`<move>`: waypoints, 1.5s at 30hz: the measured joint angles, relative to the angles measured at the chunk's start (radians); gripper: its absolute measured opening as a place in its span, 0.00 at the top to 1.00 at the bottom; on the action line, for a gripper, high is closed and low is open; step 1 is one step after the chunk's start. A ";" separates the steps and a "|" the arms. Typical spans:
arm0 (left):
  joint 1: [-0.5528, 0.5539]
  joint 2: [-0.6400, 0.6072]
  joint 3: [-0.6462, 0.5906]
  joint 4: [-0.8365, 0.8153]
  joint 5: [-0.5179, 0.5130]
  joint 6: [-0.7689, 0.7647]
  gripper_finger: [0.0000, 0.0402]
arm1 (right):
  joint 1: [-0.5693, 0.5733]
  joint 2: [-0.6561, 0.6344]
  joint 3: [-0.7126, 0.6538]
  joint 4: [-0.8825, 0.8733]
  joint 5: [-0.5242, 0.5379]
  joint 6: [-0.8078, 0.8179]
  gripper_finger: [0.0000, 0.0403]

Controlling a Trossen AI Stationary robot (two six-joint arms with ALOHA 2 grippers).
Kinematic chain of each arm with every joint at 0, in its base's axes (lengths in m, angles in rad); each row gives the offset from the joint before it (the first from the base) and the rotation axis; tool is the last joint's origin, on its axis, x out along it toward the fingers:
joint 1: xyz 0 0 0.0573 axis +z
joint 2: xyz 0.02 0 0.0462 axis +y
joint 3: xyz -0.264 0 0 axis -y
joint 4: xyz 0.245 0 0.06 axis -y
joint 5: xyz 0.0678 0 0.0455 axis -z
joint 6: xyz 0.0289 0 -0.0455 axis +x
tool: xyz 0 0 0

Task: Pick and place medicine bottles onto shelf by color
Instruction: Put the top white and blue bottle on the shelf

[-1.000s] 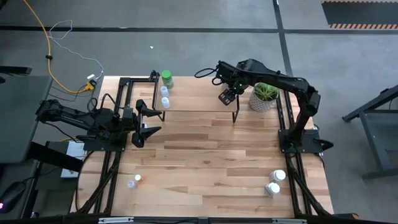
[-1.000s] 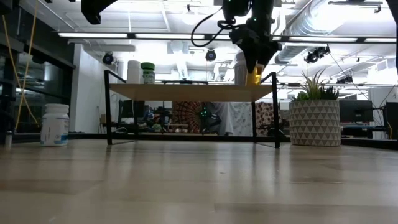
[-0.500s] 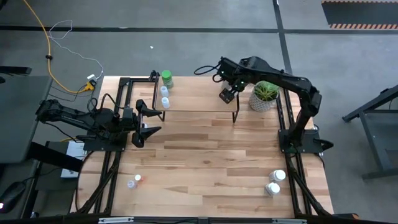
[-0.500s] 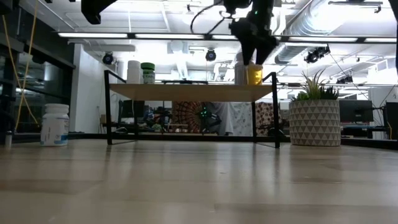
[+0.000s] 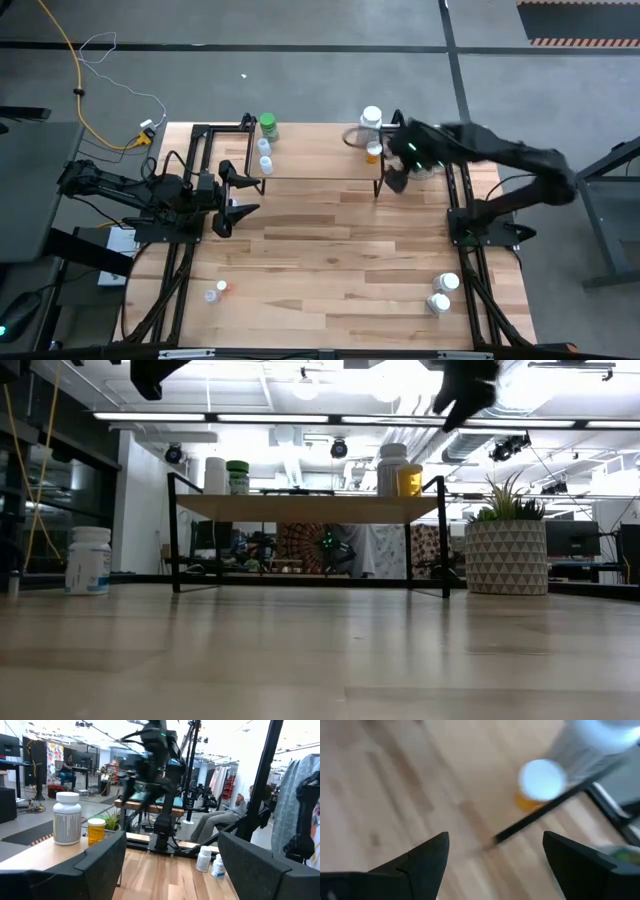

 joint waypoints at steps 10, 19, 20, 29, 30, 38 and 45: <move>0.000 0.000 0.000 -0.031 0.030 0.011 0.24 | 0.294 -0.412 -0.599 0.858 -0.001 0.038 0.22; 0.000 0.000 0.000 -0.032 0.029 0.018 0.24 | 0.345 -0.441 -0.782 1.192 0.003 -0.124 0.22; 0.000 0.000 0.000 -0.032 0.027 0.018 0.24 | 0.344 -0.442 -0.782 1.190 0.005 -0.127 0.22; 0.014 0.074 0.184 -0.670 -0.262 -0.293 0.24 | 0.343 -0.442 -0.780 1.189 0.038 -0.127 0.22; 0.015 0.091 0.210 -0.771 -0.263 -0.363 0.24 | 0.343 -0.442 -0.780 1.189 0.038 -0.127 0.22; 0.015 0.208 0.266 -1.347 -0.139 -0.774 0.24 | 0.343 -0.442 -0.779 1.173 0.042 -0.129 0.22; 0.039 0.265 0.261 -1.472 -0.175 -0.890 0.24 | 0.343 -0.441 -0.779 1.151 0.042 -0.129 0.22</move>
